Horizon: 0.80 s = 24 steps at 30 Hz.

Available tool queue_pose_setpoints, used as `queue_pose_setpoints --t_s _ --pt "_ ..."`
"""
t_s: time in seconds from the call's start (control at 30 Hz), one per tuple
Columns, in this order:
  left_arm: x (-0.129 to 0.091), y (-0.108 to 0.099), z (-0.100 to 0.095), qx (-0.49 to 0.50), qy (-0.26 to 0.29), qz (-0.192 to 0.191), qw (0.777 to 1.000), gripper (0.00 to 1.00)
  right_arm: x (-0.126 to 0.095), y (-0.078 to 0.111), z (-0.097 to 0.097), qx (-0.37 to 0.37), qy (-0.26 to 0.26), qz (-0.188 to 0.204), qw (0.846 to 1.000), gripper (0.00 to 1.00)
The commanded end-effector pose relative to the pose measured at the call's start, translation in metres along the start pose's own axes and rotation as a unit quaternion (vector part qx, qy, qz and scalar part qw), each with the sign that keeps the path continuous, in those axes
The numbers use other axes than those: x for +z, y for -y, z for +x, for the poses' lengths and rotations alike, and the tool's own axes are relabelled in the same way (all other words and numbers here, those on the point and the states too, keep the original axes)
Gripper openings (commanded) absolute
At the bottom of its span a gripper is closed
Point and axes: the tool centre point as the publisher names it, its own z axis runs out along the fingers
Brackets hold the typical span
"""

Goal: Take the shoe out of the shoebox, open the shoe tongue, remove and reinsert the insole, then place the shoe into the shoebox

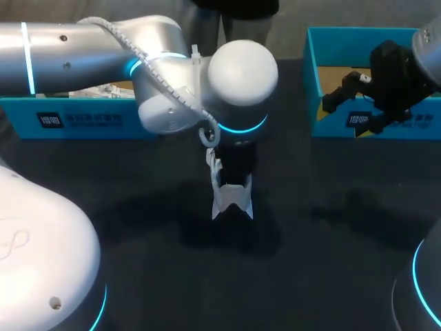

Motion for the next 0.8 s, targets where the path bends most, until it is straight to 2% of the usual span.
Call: queue_pose_setpoints --t_s 0.03,0.13,0.2,0.23,0.33,0.37,0.4,0.8 --pt "-0.02 -0.011 0.0 -0.129 -0.016 0.026 0.991 0.97 0.001 0.0 0.001 0.001 0.001 0.0 1.0 1.0" --pt "-0.025 -0.018 0.003 -0.226 -0.025 0.044 0.973 0.88 0.001 0.0 0.001 0.001 0.001 0.0 1.0 1.0" --pt "-0.028 -0.018 0.005 -0.26 -0.034 0.04 0.964 0.67 0.001 0.0 0.001 0.001 0.001 0.0 1.0 1.0" --pt "-0.03 -0.017 0.004 -0.278 -0.025 0.04 0.959 0.67 0.001 0.0 0.001 0.001 0.001 0.0 1.0 1.0" --pt "-0.032 -0.014 0.003 -0.323 -0.022 0.053 0.945 0.78 0.001 0.0 0.001 0.001 0.001 0.0 1.0 1.0" --pt "-0.032 -0.014 0.003 -0.339 -0.024 0.062 0.939 0.92 0.001 0.0 0.001 0.001 0.001 0.0 1.0 1.0" --pt "-0.033 -0.014 0.003 -0.355 -0.016 0.072 0.932 1.0 0.001 0.0 0.001 0.001 0.001 0.0 1.0 1.0" --pt "-0.033 -0.014 0.003 -0.355 -0.016 0.072 0.932 1.0 0.001 0.0 0.001 0.001 0.001 0.0 1.0 1.0"
